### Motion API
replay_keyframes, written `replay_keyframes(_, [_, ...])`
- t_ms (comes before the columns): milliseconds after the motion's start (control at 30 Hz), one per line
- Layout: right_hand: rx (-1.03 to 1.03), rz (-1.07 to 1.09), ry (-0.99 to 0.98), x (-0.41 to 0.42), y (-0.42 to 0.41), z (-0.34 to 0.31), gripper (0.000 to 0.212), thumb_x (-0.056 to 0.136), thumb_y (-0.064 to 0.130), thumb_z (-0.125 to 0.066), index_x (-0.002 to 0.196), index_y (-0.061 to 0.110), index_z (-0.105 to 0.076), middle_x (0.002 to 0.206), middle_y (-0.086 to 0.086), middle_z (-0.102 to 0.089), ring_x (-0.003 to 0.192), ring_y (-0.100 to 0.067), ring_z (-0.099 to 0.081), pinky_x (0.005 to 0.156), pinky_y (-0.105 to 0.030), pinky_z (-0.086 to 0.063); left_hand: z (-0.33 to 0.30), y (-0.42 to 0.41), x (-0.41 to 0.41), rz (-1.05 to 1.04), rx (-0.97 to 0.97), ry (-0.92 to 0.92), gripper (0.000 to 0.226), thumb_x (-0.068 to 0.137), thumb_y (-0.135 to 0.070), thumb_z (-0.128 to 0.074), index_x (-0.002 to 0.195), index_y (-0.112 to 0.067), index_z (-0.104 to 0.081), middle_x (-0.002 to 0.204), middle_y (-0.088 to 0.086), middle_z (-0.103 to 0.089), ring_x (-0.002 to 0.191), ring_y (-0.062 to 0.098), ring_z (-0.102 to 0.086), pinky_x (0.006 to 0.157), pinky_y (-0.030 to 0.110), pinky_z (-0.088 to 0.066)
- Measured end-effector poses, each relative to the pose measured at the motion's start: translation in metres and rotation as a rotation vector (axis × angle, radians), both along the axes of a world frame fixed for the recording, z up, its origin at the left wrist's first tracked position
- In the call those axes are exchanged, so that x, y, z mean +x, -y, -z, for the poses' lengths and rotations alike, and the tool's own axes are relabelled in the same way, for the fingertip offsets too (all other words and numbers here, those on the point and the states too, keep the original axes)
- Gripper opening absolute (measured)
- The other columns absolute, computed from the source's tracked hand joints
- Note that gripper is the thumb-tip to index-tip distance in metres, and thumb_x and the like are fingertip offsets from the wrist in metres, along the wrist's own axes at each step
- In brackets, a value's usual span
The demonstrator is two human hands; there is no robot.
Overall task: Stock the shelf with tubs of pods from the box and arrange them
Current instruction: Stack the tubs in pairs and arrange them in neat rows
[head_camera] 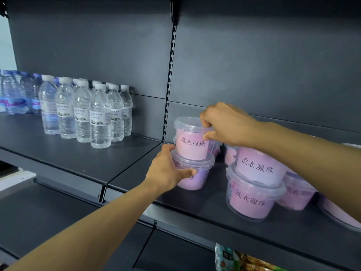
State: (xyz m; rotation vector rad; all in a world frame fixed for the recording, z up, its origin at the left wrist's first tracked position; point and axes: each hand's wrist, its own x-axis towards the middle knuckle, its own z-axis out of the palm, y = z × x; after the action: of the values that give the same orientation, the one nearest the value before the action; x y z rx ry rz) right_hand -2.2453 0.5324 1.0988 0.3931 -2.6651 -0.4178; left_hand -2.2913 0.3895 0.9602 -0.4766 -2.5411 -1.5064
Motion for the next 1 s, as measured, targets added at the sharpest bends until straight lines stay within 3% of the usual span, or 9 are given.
replay_keyframes(300, [0.016,0.051,-0.005,-0.005,0.006,0.002,0.027,0.079,0.027,-0.073,0.081,0.009,-0.052,0.091,-0.013,-0.058,0.087,-0.035,-0.058,0.071,-0.036,-0.048,0.003,-0.004,-0.003,0.015,0.015,-0.021,0.084,0.060,-0.044,-0.086,0.126,-0.027,-0.037,0.123,-0.003,-0.054,0.103,0.016,-0.058,0.090,0.036,-0.050])
replay_keyframes(400, [-0.049,0.039,0.017,0.000,0.002,-0.005,0.026,0.080,0.027,-0.071,0.098,0.010,-0.062,0.105,-0.013,-0.062,0.099,-0.033,-0.057,0.083,-0.038,-0.048,0.004,0.004,-0.006,0.083,0.097,0.027,0.074,0.069,-0.037,-0.082,0.129,-0.027,-0.040,0.115,-0.007,-0.056,0.099,0.011,-0.058,0.083,0.025,-0.044])
replay_keyframes(533, [-0.219,0.032,-0.069,0.031,-0.023,-0.020,0.030,0.086,0.021,-0.061,0.115,0.013,-0.059,0.118,-0.009,-0.058,0.110,-0.026,-0.054,0.094,-0.038,-0.043,0.008,0.022,-0.011,0.130,0.241,0.120,0.062,0.081,-0.039,-0.069,0.135,-0.030,-0.040,0.122,0.000,-0.057,0.110,0.016,-0.057,0.093,0.031,-0.045])
replay_keyframes(633, [-0.277,0.057,-0.130,0.068,-0.044,-0.017,0.030,0.087,0.022,-0.060,0.116,0.013,-0.060,0.118,-0.008,-0.058,0.110,-0.024,-0.053,0.093,-0.026,-0.036,0.018,0.030,-0.014,0.132,0.201,0.128,0.079,0.077,-0.039,-0.074,0.142,-0.031,-0.030,0.127,0.001,-0.050,0.113,0.015,-0.055,0.095,0.030,-0.043])
replay_keyframes(700, [-0.280,0.112,-0.114,0.092,-0.056,-0.007,0.039,0.084,0.030,-0.064,0.120,0.016,-0.058,0.124,-0.003,-0.055,0.113,-0.020,-0.051,0.088,-0.018,-0.030,0.023,0.027,-0.012,0.159,0.175,0.137,0.106,0.058,-0.048,-0.083,0.145,-0.034,-0.022,0.131,0.001,-0.047,0.114,0.015,-0.056,0.102,0.036,-0.044])
replay_keyframes(767, [-0.262,0.199,-0.055,0.111,-0.065,0.007,0.064,0.074,0.041,-0.071,0.131,0.024,-0.048,0.133,0.004,-0.047,0.120,-0.014,-0.045,0.093,-0.019,-0.030,0.025,0.018,-0.013,0.186,0.174,0.125,0.121,0.048,-0.045,-0.088,0.146,-0.036,-0.016,0.133,-0.001,-0.048,0.114,0.013,-0.056,0.105,0.037,-0.043])
replay_keyframes(867, [-0.154,0.304,0.024,0.119,-0.072,0.033,0.111,0.061,0.048,-0.078,0.147,0.033,-0.011,0.148,0.008,-0.021,0.134,-0.013,-0.026,0.109,-0.024,-0.024,0.022,-0.001,-0.011,0.188,0.188,0.062,0.123,0.056,-0.021,-0.090,0.146,-0.034,-0.008,0.127,-0.007,-0.051,0.111,0.011,-0.053,0.099,0.027,-0.042])
replay_keyframes(933, [-0.114,0.325,0.043,0.117,-0.072,0.049,0.126,0.059,0.049,-0.079,0.145,0.039,0.012,0.148,0.009,-0.006,0.137,-0.013,-0.014,0.111,-0.022,-0.017,0.020,-0.011,-0.009,0.167,0.187,0.021,0.125,0.056,-0.019,-0.089,0.146,-0.036,-0.004,0.122,-0.011,-0.050,0.108,0.012,-0.053,0.093,0.023,-0.041])
replay_keyframes(1000, [-0.091,0.315,0.030,0.111,-0.071,0.059,0.130,0.060,0.050,-0.078,0.141,0.040,0.022,0.145,0.006,0.000,0.135,-0.013,-0.005,0.112,-0.022,-0.009,0.020,-0.018,-0.009,0.143,0.188,-0.010,0.126,0.055,-0.019,-0.089,0.145,-0.036,-0.002,0.120,-0.012,-0.048,0.107,0.014,-0.052,0.090,0.024,-0.042])
